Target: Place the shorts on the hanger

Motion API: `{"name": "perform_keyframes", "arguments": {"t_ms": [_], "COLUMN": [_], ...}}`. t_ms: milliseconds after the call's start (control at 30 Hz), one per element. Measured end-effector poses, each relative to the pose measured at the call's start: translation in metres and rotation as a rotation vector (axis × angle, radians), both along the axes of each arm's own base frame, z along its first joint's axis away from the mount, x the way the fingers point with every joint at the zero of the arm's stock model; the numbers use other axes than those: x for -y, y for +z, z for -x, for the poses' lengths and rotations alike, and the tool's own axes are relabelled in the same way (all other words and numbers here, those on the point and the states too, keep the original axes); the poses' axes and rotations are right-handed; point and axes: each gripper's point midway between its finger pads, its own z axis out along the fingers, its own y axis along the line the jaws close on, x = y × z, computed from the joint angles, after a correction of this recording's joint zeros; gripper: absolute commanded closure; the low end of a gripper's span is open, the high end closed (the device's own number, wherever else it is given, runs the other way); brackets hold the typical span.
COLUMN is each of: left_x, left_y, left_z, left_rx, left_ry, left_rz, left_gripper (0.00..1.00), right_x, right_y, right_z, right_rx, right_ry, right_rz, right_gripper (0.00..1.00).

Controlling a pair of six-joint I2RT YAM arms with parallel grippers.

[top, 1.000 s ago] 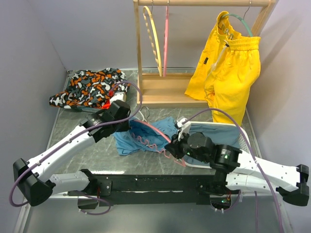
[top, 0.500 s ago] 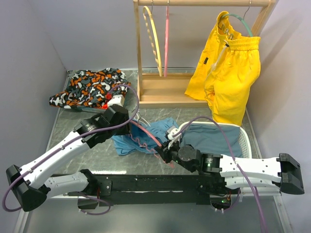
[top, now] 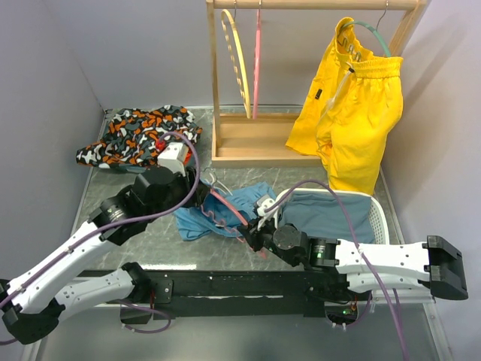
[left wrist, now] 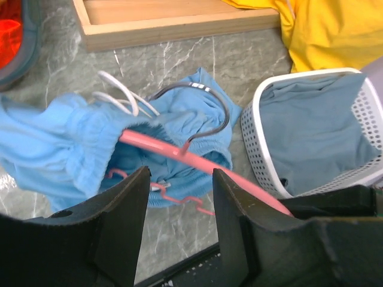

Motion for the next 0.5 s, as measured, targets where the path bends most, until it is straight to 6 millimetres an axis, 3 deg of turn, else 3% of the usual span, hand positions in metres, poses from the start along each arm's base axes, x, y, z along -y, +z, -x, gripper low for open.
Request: {"name": "perform_keyframes", "arguments": {"t_ms": [133, 300, 500], "left_x": [0.010, 0.018, 0.023], "left_y": [-0.011, -0.040, -0.040], "left_z": [-0.011, -0.024, -0.029], "left_rx": [-0.002, -0.042, -0.018], "left_ry": [-0.005, 0.007, 0.003], "left_rz": [-0.051, -0.154, -0.163], "left_gripper": [0.47, 0.47, 0.52], "right_x": [-0.001, -0.002, -0.004], "right_y": [-0.002, -0.005, -0.005], "right_z": [0.000, 0.000, 0.000], "right_rx": [-0.002, -0.004, -0.003], "right_ry": [0.002, 0.006, 0.006], "right_rz": [0.005, 0.014, 0.021], "right_gripper": [1.00, 1.00, 1.00]}}
